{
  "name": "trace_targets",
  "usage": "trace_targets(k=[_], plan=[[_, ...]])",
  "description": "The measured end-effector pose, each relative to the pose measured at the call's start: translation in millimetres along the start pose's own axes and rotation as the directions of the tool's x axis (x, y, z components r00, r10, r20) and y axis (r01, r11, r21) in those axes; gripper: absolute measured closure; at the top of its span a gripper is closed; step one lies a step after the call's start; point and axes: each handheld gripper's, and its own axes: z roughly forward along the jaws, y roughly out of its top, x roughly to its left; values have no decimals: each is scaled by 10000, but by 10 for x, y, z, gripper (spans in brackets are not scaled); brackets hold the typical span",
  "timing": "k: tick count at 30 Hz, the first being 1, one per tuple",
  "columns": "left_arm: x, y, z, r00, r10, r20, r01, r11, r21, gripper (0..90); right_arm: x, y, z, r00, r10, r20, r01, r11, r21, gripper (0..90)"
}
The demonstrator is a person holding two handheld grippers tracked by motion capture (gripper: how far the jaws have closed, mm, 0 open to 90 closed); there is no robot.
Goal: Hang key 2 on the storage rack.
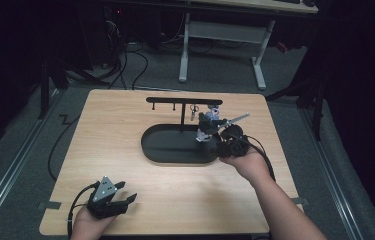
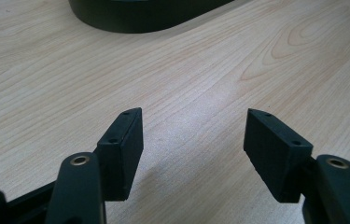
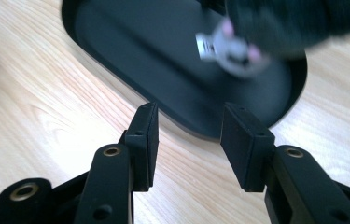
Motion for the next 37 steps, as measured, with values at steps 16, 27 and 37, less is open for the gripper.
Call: trace_targets(k=[16, 27, 37], plan=[[-36, -4, 25, 10000, 53, 31, -53, 10000, 53, 379, 23, -936, 231, 9979, 580, 300, -523, 9850, -1647, 534], [-110, 20, -27, 9997, 21, 247, -17, 9998, -179, 373, 196, -1639, 288, 9957, 472, 794, -211, 9532, -3015, 468], [-173, 37, -5, 9998, -159, 79, 160, 9997, -184, 359, 83, -1723, 225, 9963, 790, 348, -624, 9378, -3416, 408]])
